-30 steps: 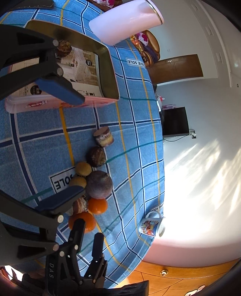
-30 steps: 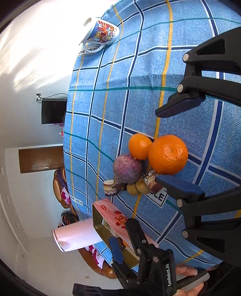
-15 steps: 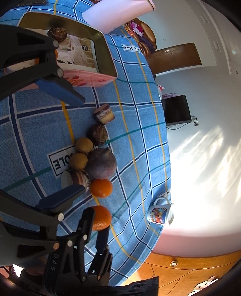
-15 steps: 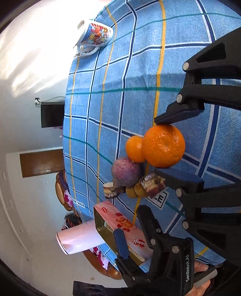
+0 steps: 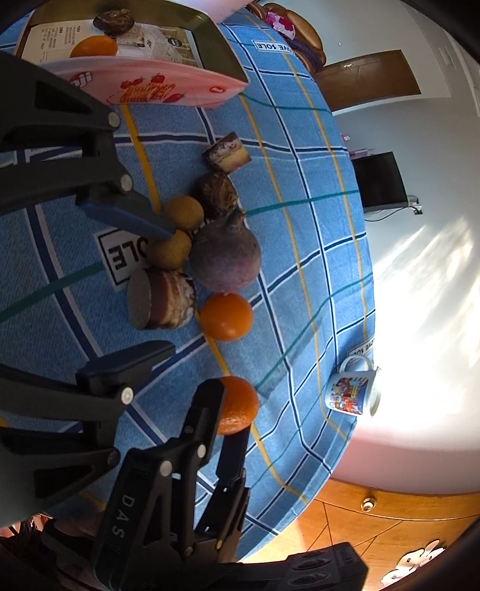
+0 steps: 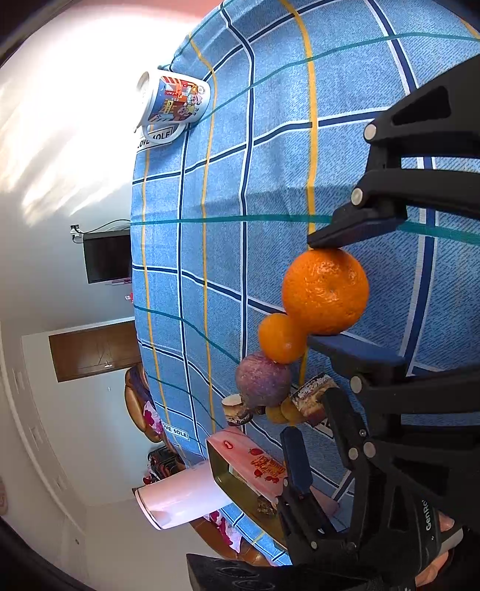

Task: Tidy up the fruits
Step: 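Grasp a large mandarin orange from the fruit pile with the right gripper, then grasp the white-topped round cake with the left gripper while the right gripper holds the orange, then carry the cake and orange over the tin box and release both, then grasp a small mandarin orange with the right gripper, then grasp a small yellow fruit with the left gripper while the right gripper holds the orange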

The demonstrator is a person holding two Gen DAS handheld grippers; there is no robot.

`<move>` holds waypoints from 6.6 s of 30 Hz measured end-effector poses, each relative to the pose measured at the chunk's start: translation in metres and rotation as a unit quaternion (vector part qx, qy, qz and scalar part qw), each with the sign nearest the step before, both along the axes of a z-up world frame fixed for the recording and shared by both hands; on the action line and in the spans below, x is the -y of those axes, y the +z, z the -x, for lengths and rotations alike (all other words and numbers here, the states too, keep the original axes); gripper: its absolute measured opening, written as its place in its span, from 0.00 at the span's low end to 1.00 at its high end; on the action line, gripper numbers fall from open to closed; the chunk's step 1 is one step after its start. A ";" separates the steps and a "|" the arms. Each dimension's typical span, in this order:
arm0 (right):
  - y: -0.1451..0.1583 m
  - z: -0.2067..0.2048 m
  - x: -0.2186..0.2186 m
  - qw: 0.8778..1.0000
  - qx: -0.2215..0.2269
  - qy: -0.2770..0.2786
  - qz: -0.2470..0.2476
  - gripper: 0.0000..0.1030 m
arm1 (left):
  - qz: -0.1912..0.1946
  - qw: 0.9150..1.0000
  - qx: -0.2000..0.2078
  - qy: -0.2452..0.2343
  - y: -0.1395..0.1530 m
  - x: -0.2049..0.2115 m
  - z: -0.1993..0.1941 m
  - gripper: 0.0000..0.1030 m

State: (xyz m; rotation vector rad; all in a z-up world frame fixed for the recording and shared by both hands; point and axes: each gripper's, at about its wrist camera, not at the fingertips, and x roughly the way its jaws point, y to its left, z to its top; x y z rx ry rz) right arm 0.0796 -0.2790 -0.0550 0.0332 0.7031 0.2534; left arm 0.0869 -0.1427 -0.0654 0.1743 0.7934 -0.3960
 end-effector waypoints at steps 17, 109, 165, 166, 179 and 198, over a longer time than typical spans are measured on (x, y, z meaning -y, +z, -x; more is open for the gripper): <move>0.006 0.010 0.002 0.999 0.034 0.000 -0.003 0.48 | 0.040 0.999 0.016 0.006 0.008 -0.014 0.004 0.37; 0.059 0.015 -0.119 0.983 0.100 0.152 0.027 0.48 | 0.056 0.971 0.122 0.198 0.045 -0.167 0.030 0.34; 0.000 -0.053 -0.034 0.997 -0.028 0.050 0.046 0.61 | -0.005 0.994 0.053 0.098 0.021 -0.057 -0.019 0.77; -0.002 -0.054 -0.036 0.997 -0.035 0.059 0.041 0.58 | -0.004 0.994 0.045 0.096 0.018 -0.056 -0.021 0.72; -0.008 -0.054 -0.046 0.994 -0.058 0.090 0.025 0.40 | -0.004 0.998 0.000 0.062 0.003 -0.045 -0.034 0.55; -0.004 -0.050 -0.048 0.994 -0.042 0.096 0.031 0.40 | 0.046 0.998 -0.034 0.033 -0.003 -0.048 -0.040 0.25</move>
